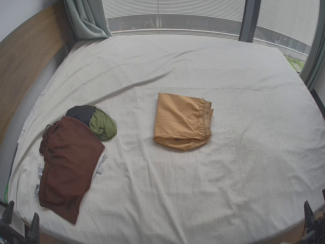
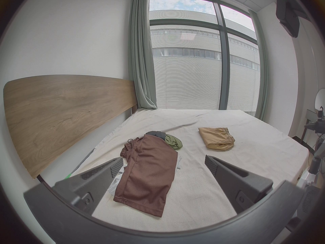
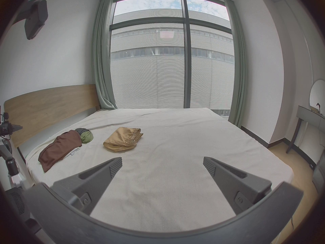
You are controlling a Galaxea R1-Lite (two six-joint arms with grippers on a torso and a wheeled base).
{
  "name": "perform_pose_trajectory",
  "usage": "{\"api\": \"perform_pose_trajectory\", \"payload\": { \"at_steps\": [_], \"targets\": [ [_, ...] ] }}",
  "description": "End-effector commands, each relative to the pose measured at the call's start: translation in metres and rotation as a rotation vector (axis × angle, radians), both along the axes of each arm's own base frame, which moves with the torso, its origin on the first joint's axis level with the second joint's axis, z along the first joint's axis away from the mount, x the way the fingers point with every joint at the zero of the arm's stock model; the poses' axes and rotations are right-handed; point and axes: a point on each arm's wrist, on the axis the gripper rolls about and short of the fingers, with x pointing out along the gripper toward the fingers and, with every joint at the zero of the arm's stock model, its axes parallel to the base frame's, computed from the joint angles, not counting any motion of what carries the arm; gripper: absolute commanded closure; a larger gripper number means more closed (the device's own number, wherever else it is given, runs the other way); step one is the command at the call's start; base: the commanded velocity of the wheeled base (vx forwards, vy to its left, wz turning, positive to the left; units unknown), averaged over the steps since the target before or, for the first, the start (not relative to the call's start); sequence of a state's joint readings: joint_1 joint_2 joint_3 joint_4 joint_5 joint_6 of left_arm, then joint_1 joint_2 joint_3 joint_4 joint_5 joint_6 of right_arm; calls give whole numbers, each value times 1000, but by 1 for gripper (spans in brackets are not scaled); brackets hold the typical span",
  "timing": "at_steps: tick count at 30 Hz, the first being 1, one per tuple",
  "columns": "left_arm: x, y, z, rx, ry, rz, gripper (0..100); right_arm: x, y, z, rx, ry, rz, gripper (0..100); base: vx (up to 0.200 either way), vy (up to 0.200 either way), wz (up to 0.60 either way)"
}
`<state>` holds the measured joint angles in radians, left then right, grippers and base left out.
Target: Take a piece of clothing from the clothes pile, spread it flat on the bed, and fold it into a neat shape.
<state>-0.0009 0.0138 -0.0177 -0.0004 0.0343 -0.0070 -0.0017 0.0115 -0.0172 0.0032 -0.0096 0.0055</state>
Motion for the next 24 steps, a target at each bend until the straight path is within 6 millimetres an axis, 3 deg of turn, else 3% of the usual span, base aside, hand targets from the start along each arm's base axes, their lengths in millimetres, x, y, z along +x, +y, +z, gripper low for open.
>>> {"api": "perform_pose_trajectory", "payload": {
  "at_steps": [1,24],
  "targets": [
    [0,0,-5,4,6,-3,0,1,0,-4,-6,13,7,0,0,0,0],
    [0,0,-5,2,7,-1,0,1,1,-5,-8,16,33,0,0,0,0]
  ]
}}
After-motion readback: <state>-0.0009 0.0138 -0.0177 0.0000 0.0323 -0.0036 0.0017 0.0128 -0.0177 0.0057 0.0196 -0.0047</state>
